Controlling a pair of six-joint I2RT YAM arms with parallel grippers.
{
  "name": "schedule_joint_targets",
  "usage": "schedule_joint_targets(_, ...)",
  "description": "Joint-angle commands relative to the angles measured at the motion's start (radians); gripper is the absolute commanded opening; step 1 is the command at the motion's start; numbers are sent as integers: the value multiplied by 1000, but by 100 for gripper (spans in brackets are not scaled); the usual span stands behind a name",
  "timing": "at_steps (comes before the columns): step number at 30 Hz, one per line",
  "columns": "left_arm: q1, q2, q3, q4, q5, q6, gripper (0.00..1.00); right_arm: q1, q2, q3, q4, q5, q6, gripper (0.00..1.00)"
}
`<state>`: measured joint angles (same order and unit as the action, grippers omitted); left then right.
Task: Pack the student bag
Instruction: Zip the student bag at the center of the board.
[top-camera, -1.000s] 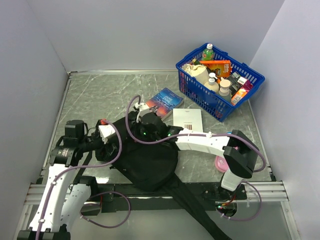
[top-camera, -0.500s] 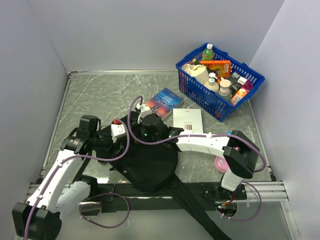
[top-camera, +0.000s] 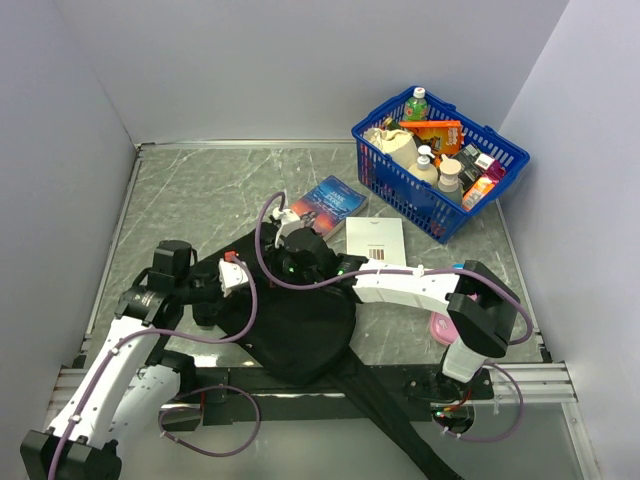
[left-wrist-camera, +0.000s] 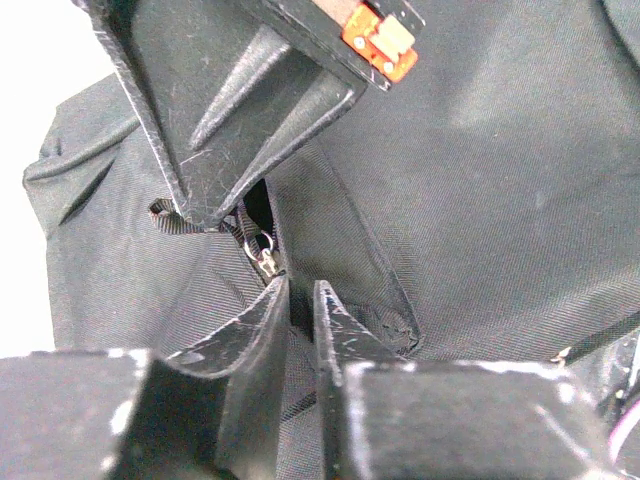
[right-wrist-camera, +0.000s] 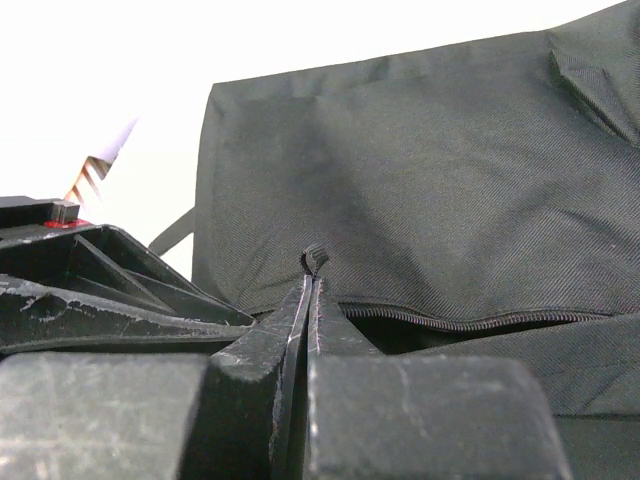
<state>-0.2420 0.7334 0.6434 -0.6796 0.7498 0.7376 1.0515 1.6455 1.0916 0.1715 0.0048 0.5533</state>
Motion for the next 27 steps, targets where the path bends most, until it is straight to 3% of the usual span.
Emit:
schedule_joint_targets(1, -14, -14, -18, -26, 19, 32, 16, -22, -29, 13, 60, 41, -9, 0)
schedule_joint_targets(8, -17, -12, 1, -130, 59, 131, 1, -56, 13, 24, 43, 53, -27, 0)
schedule_joint_targets(21, -19, -25, 53, -420, 118, 470, 1, -177, 111, 71, -36, 115, -69, 0)
schedule_joint_targets(27, -19, -22, 65, -483, 123, 572, 1, -212, 155, 146, -167, 231, -64, 0)
